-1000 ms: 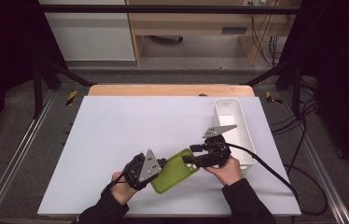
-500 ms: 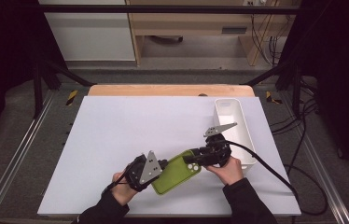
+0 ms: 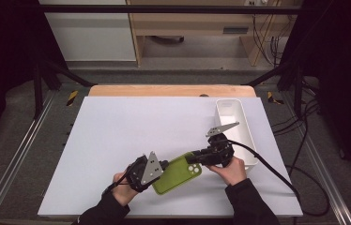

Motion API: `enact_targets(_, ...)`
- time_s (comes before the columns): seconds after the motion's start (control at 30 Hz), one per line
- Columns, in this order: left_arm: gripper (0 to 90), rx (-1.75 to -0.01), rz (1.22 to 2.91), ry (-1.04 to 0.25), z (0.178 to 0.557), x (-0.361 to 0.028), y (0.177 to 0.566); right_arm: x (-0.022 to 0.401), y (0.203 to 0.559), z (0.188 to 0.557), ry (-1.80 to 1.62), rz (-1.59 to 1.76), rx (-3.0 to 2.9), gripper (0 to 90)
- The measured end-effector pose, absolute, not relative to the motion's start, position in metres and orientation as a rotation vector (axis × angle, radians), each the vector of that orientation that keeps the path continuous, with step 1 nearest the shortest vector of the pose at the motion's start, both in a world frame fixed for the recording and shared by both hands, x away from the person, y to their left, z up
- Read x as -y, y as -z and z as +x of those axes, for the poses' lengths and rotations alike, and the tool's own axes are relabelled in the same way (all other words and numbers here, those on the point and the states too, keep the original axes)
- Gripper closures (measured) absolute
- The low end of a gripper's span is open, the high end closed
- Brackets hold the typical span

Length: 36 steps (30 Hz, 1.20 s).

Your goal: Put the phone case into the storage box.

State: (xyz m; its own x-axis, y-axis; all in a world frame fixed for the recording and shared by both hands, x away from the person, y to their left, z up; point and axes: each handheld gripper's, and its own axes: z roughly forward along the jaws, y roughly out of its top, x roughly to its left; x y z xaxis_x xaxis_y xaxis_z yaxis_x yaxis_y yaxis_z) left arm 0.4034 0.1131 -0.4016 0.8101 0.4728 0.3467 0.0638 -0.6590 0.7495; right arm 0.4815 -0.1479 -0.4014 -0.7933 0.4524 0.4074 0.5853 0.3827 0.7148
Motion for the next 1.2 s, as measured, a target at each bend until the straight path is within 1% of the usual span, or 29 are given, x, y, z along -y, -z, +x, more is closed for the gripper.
enact_targets(0.17, 87.9, -0.389, 2.224, -0.678, 0.4037, -0.113, 0.402, 0.1487, 0.4004, 0.4813, 1.367, -0.933, 2.492, 71.9)
enact_targets(0.47, 87.9, -0.387, 2.241, -0.675, 0.4052, -0.1123, 0.4047, 0.1505, 0.3981, 0.4809, 1.355, -0.922, 2.477, 77.5)
enact_targets(1.2, 86.8, -0.381, 2.251, -0.657, 0.4056, -0.1107, 0.4072, 0.1512, 0.3967, 0.4804, 1.349, -0.93, 2.477, 78.3)
